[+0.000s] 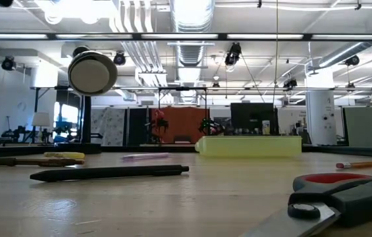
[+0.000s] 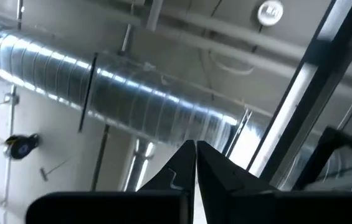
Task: Pick & place school supplies into a supply box
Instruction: Put the yellow pen into the supply box
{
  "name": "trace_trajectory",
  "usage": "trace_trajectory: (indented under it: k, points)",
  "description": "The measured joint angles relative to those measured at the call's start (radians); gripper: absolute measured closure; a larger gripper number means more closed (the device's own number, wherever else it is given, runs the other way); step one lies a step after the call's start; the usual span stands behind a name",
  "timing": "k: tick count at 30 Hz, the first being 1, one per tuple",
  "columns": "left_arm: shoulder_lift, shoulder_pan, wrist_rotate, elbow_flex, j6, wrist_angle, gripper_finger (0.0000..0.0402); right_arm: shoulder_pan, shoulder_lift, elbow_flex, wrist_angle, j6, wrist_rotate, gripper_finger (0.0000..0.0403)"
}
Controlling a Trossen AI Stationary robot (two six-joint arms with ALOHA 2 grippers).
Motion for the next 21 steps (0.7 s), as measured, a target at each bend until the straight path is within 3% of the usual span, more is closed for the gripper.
trace_trajectory:
  k: [8,16,21]
  points:
    - [0.056,0.0,0.086,0.263,0.105,-0.082,0.0402,0.0,0.061,0.153,-0.001,-0.255,0.0,0.038]
    - [0.248,0.0,0.058,0.543,0.197,-0.592,0.0402,0.0,0.051,0.279,-0.165,-0.475,0.003,0.038]
    - [0.41,0.0,0.055,0.699,0.334,-0.688,0.0402,0.0,0.055,0.355,-0.293,-0.69,0.003,0.038]
